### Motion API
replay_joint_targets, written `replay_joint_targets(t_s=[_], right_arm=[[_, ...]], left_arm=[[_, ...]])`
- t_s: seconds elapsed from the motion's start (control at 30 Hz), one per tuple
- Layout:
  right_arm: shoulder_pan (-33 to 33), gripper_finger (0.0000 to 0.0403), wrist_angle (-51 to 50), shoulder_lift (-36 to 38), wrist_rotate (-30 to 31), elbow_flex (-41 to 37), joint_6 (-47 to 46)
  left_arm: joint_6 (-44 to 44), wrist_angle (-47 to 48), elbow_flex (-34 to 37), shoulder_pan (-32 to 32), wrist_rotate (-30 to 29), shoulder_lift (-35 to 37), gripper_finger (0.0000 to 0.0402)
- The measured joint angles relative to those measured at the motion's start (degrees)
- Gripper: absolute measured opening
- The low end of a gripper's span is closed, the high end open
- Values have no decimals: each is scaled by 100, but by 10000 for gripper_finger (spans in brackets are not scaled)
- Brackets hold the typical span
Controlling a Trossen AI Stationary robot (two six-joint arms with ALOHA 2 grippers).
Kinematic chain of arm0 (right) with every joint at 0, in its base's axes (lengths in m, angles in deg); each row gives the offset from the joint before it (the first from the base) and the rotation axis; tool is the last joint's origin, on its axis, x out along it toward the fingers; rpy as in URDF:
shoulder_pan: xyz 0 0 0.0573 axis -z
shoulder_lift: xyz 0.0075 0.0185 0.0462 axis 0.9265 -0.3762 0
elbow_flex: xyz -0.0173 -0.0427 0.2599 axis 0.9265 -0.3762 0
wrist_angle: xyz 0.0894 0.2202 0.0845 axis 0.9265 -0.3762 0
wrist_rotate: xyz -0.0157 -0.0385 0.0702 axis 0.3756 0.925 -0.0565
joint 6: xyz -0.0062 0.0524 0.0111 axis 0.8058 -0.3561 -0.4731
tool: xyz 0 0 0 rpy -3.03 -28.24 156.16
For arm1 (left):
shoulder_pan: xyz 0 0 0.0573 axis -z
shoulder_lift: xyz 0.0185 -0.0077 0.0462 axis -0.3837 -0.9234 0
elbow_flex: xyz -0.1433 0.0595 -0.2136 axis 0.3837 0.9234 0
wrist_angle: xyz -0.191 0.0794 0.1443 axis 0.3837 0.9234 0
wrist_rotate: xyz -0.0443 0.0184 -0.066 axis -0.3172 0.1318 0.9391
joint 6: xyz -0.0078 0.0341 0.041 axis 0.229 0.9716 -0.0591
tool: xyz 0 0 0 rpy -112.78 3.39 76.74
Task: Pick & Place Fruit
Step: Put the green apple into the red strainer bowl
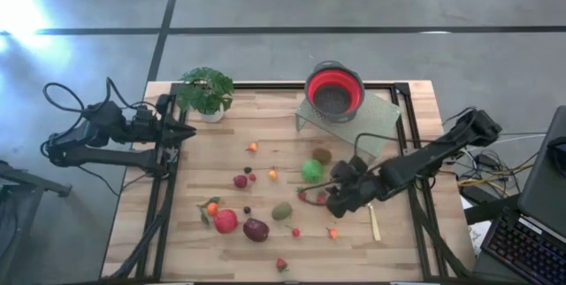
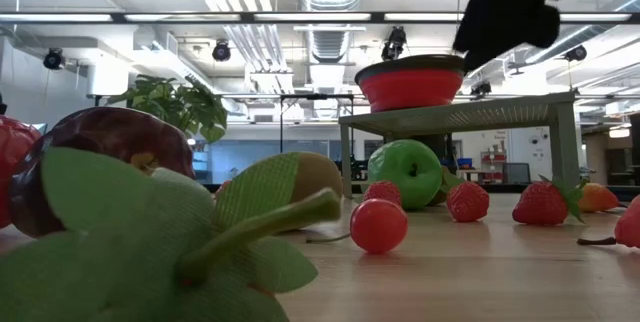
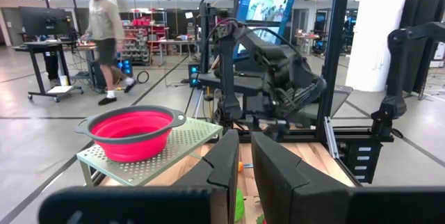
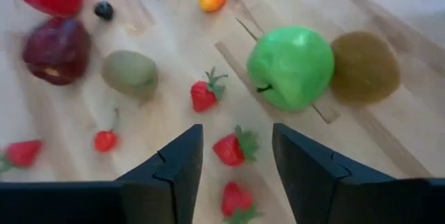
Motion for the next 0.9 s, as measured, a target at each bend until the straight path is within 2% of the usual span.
replay_joint_targets(t_s=[0.17,0.3,0.53,0.73,0.9], right_arm=[[2,185,-26,-806,407,552,779],[-1,176,-373,-1395,607,1124,1419],[-86,145,-1647,-2248,804,2010,1532],[-227,124,-1792,-2797,1320,2305,1597],[-285,123,-1829,-3237,1670,2512,1845]], left_arm=[[1,-2,0,0,0,0,46],[-1,0,0,0,0,0,46],[0,0,0,2,0,1,46],[1,0,0,-1,0,0,46],[0,0,1,1,0,0,46]])
